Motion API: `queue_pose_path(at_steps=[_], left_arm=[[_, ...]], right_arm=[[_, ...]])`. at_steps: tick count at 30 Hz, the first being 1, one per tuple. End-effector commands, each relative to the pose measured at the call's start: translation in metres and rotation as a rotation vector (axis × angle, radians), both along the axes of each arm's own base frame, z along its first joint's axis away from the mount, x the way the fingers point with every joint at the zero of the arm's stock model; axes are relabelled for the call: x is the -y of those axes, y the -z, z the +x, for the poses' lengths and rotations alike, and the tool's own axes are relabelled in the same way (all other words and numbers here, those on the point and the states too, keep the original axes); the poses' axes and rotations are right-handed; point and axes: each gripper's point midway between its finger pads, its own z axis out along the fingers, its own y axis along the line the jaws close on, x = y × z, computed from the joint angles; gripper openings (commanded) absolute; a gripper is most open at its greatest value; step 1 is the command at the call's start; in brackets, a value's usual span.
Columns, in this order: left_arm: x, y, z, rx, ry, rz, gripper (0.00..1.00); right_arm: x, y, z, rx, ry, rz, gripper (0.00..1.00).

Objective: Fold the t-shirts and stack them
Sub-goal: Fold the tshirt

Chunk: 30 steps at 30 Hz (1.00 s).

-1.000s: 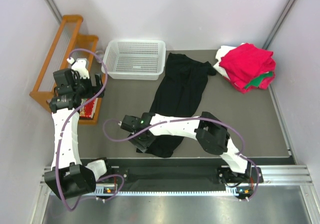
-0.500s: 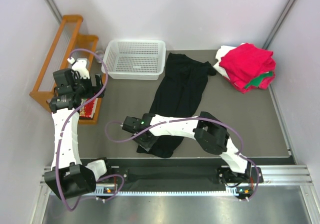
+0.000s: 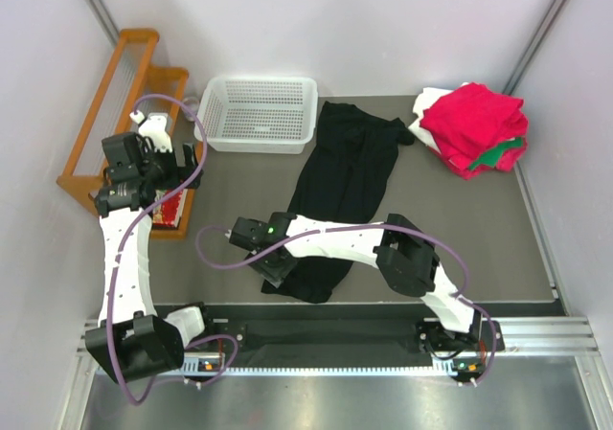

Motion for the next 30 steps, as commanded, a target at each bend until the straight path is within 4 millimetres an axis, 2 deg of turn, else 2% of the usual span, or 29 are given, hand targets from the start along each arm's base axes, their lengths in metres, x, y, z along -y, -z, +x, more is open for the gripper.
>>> queue_pose_path(at_steps=[1,6,13,23,26,30], left_arm=[[0.000,-0.007,0.002,0.038,0.015,0.014,0.98],[0.001,-0.007,0.001,0.040,0.020,0.014,0.98],[0.001,-0.009,0.002,0.045,0.023,0.009,0.98],[0.003,-0.012,0.003,0.049,0.029,0.005,0.98],[0.003,-0.012,0.002,0.051,0.032,0.010,0.98],[0.002,-0.010,0.002,0.049,0.031,0.010,0.98]], right_arm=[[-0.011,-0.013,0.005,0.025,-0.005,0.045,0.44],[-0.014,-0.010,0.007,0.023,-0.003,0.050,0.34],[-0.019,-0.010,0.006,0.013,-0.003,0.062,0.34],[-0.021,0.012,0.004,-0.016,-0.006,0.030,0.34],[-0.019,0.010,0.006,-0.013,-0.001,0.033,0.29],[-0.018,0.004,0.009,-0.006,0.004,0.047,0.15]])
